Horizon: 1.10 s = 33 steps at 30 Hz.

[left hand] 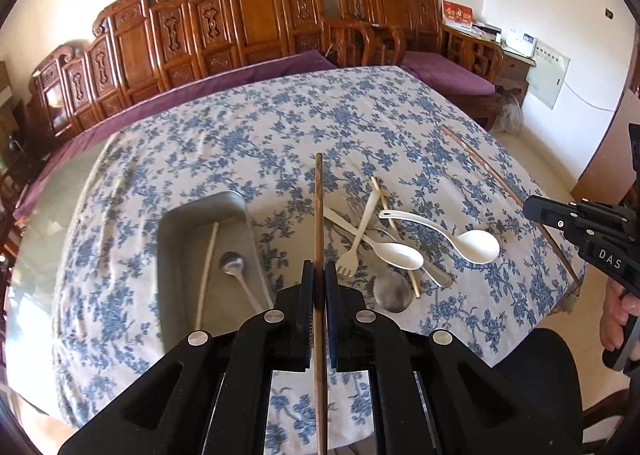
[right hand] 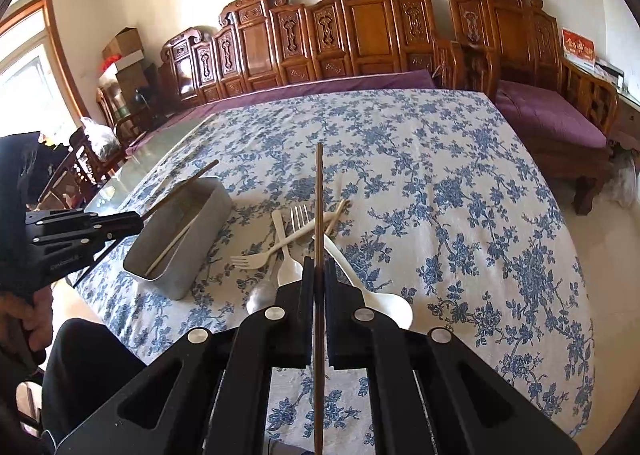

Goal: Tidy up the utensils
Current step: 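Lower the left chopstick into the tray and open while the right holds its chopstick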

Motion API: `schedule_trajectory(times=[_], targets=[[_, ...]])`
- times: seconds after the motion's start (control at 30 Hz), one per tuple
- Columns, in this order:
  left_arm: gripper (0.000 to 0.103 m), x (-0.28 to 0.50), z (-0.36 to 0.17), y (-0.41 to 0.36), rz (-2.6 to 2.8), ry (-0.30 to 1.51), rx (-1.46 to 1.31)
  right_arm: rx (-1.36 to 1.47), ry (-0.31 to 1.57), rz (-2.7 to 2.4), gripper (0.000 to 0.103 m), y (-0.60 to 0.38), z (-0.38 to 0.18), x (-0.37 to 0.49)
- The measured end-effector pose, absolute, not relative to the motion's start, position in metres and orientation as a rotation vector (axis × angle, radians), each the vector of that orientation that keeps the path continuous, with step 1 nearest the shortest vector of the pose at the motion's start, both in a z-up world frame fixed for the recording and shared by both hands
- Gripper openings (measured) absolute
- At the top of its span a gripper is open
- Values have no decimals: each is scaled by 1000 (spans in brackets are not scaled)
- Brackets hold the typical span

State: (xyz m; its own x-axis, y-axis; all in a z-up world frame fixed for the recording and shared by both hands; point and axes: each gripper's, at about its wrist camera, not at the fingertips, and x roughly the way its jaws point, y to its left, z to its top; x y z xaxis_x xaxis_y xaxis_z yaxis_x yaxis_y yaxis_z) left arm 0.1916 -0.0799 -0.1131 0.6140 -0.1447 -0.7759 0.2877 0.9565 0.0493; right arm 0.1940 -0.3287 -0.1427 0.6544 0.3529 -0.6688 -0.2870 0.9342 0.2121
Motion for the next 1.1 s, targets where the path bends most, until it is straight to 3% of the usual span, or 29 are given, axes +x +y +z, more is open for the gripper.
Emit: schedule_trajectory(times=[0.23, 0.53, 1.1], targets=[[4, 195, -110, -45, -229, 863, 147, 61, 780, 389, 6, -313, -143, 190], [4, 230, -149, 3, -217, 920, 60, 62, 823, 399, 6, -295, -158, 197], [4, 285, -210, 23, -177, 1050, 48, 47, 864, 440, 6, -261, -156, 229]])
